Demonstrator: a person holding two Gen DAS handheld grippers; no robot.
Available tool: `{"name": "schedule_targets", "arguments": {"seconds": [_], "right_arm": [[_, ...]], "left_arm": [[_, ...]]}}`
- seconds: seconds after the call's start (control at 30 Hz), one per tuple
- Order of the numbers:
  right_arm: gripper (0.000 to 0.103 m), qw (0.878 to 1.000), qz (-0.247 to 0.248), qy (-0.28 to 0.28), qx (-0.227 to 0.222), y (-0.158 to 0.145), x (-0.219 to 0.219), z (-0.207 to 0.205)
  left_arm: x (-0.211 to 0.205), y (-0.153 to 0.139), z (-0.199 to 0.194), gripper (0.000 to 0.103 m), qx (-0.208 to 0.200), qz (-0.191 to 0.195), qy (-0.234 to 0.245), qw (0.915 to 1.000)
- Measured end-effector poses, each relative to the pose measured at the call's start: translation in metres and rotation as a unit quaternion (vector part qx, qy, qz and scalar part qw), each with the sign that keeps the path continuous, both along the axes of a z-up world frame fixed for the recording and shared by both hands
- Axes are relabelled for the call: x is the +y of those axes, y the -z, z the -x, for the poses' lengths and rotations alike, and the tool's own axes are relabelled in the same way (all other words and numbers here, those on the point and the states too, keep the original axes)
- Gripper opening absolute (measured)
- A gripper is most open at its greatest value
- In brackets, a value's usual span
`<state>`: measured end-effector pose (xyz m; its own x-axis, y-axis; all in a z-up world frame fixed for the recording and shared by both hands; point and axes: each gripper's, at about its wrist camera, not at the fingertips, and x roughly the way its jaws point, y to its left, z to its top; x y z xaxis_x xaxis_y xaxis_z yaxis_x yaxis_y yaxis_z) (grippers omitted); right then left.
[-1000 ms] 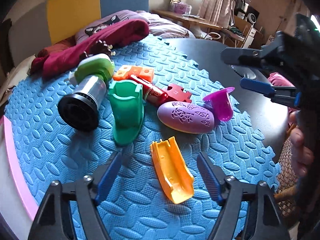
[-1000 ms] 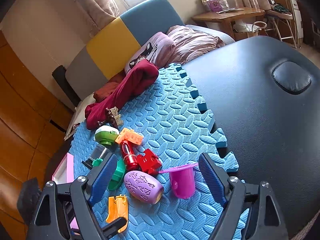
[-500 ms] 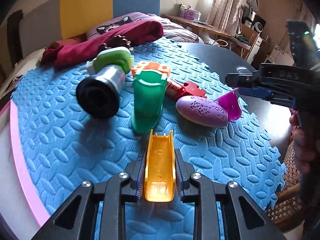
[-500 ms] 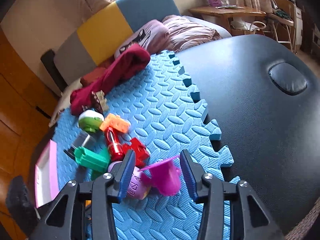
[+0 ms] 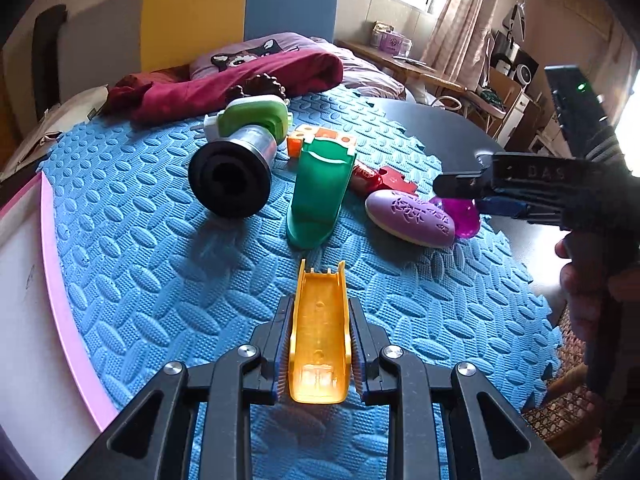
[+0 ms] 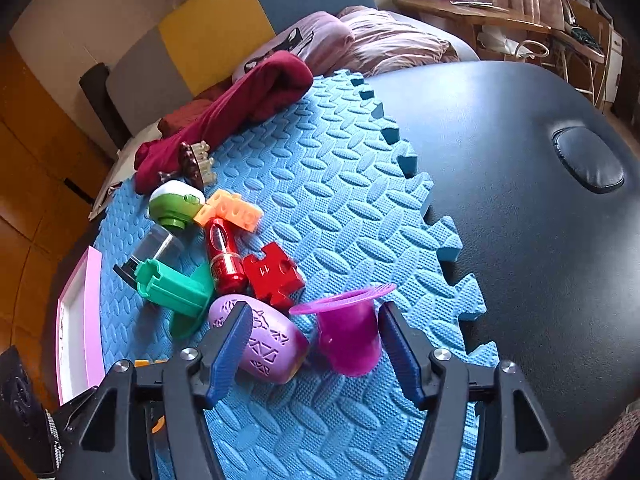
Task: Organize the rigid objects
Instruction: 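Carry the orange slide piece into the white tray and open the left tool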
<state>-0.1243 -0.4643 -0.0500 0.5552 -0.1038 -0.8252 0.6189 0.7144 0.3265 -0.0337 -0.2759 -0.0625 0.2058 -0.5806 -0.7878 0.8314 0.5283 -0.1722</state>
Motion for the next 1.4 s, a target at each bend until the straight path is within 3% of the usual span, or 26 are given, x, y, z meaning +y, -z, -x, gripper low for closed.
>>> {"name": "schedule_targets", "arguments": {"seconds": [0.2, 0.27, 0.3, 0.57, 0.63, 0.9, 1.1, 1.27, 1.4], "right_arm": [[0.066, 1.000, -0.004, -0.001, 0.024, 0.008, 0.000, -0.005], [0.060, 1.000, -0.009, 0.002, 0.020, 0.008, -0.003, -0.003], [0.050, 1.000, -0.011, 0.006, 0.019, 0.008, -0.004, -0.002], [0.044, 0.998, -0.051, 0.034, 0.022, 0.017, -0.018, 0.001], [0.033, 0.998, -0.033, 0.037, 0.038, 0.017, -0.016, -0.001], [0.033, 0.998, -0.005, 0.027, 0.060, 0.017, -0.011, -0.006], [0.033, 0.995, 0.044, 0.011, 0.089, 0.016, 0.002, -0.014], [0.032, 0.992, 0.073, 0.000, 0.102, 0.016, 0.006, -0.016], [0.032, 0.990, 0.087, -0.005, 0.107, 0.017, 0.007, -0.018]], "left_arm": [[0.011, -0.007, 0.003, 0.026, 0.002, 0.012, -0.005, 0.9999], [0.014, -0.010, 0.002, 0.026, 0.004, 0.016, -0.006, 0.9998], [0.017, -0.012, 0.002, 0.026, 0.006, 0.019, -0.008, 0.9998], [0.036, -0.026, -0.002, 0.026, 0.015, 0.043, -0.022, 0.9987], [0.043, -0.032, -0.006, 0.026, 0.017, 0.052, -0.030, 0.9981], [0.088, -0.052, -0.026, 0.026, 0.020, 0.081, -0.081, 0.9932], [0.148, -0.054, -0.069, 0.026, 0.033, 0.087, -0.168, 0.9814], [0.188, -0.043, -0.119, 0.026, 0.038, 0.063, -0.252, 0.9649], [0.196, -0.033, -0.152, 0.026, 0.019, 0.031, -0.290, 0.9564]]}}
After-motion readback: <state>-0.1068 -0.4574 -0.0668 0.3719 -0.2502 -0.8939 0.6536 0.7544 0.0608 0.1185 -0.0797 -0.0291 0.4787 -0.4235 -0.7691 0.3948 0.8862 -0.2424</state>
